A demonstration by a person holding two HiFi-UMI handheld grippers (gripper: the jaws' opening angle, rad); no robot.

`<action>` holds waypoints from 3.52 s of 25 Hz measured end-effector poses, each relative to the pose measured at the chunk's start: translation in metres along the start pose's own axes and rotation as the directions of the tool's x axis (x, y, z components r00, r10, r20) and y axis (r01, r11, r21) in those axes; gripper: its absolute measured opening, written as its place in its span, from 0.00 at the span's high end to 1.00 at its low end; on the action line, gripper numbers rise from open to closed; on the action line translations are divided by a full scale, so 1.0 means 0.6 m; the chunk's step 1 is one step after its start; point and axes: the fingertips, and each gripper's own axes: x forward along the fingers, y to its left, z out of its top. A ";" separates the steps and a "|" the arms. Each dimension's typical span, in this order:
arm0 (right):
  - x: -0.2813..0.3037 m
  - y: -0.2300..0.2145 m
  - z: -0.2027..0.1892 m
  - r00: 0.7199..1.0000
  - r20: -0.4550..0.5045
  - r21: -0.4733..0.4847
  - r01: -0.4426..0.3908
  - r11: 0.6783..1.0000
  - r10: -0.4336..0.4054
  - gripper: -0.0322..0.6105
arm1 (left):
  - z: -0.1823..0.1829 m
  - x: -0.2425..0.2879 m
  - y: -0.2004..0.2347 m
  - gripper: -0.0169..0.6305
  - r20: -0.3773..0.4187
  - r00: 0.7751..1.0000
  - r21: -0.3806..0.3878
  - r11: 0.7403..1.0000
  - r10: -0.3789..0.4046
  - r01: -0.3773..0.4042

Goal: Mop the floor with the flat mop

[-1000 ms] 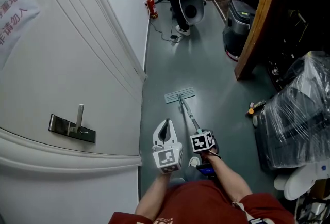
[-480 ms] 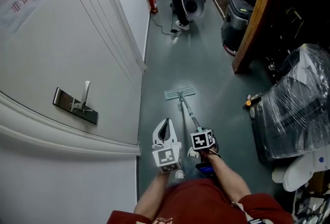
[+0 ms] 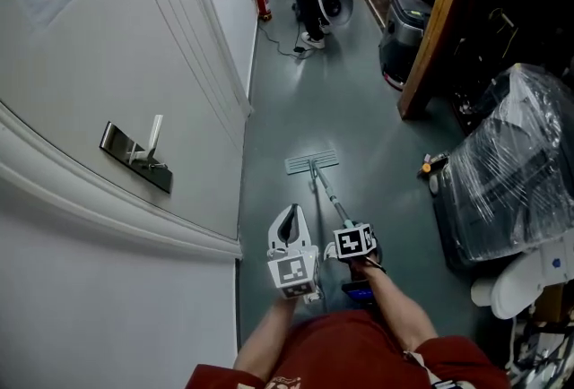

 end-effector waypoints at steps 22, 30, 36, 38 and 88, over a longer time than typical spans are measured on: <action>-0.134 -0.060 -0.245 0.999 -0.008 -0.034 -0.031 0.999 0.031 0.77 | -0.014 -0.216 -0.188 0.95 0.020 1.000 0.023 1.000 0.017 -0.018; -0.176 -0.080 -0.316 0.999 -0.001 -0.053 -0.042 0.998 0.042 0.77 | -0.024 -0.286 -0.246 0.95 0.034 0.999 0.043 0.999 0.027 -0.029; -0.209 -0.085 -0.378 0.999 -0.006 -0.046 -0.052 0.998 0.051 0.77 | -0.050 -0.345 -0.282 0.95 0.023 0.999 0.030 0.999 0.027 -0.028; -0.219 -0.085 -0.403 0.999 -0.014 -0.046 -0.052 0.998 0.051 0.77 | -0.052 -0.364 -0.292 0.95 0.019 0.999 0.027 0.999 0.031 -0.032; -0.493 0.101 -0.837 1.000 0.006 -0.006 0.001 1.000 -0.001 0.77 | -0.149 -0.891 -0.311 0.95 0.018 1.000 -0.010 1.000 0.009 -0.009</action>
